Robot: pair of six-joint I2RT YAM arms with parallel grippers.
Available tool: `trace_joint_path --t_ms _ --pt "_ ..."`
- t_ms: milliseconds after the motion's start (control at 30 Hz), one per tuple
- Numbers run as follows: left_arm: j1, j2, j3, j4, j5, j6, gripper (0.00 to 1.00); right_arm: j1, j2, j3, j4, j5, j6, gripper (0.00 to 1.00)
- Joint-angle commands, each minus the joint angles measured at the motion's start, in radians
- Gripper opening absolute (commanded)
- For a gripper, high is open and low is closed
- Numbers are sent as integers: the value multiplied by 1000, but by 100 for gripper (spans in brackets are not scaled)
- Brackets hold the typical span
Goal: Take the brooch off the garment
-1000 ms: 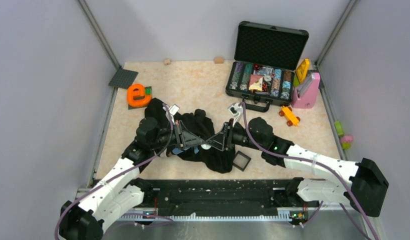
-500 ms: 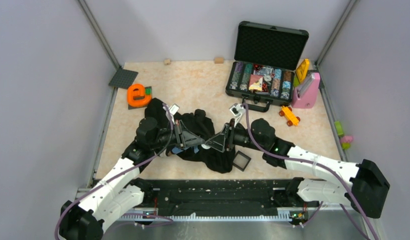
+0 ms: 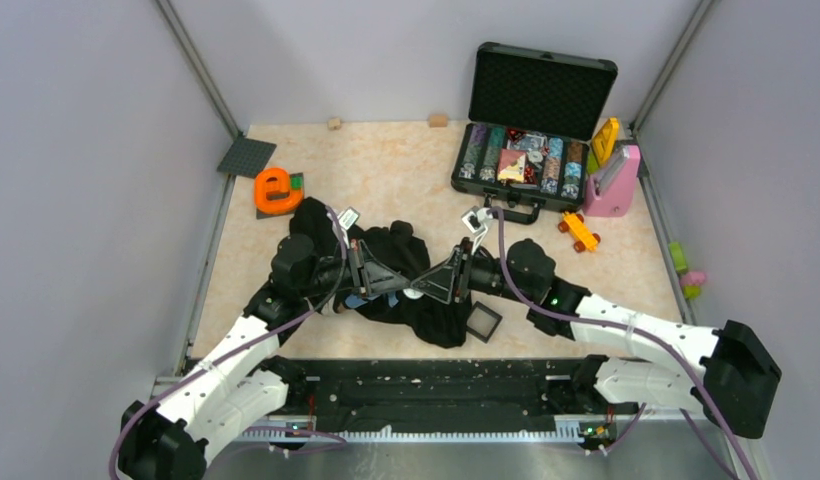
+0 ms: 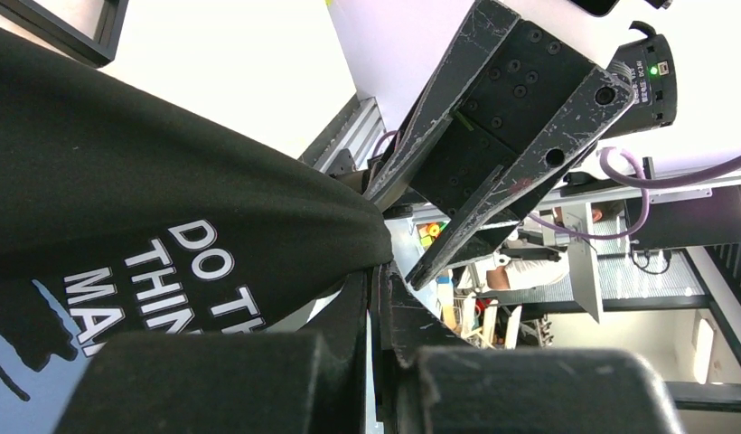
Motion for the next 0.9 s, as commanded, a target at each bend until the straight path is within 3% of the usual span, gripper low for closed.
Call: trace_joint_path --t_ms 0,200,600,867 --pt "-3 -6 0 85 9 -23 0 5 8 45 57 -41 -4 36" --pt "-3 -6 -6 102 9 -39 0 6 28 57 36 -53 -11 19" --pt "-3 -7 -9 177 15 -112 0 9 34 76 -56 -80 -84 23" --pt "-3 -27 -7 147 -5 -100 0 17 32 134 -264 -3 -200 24"
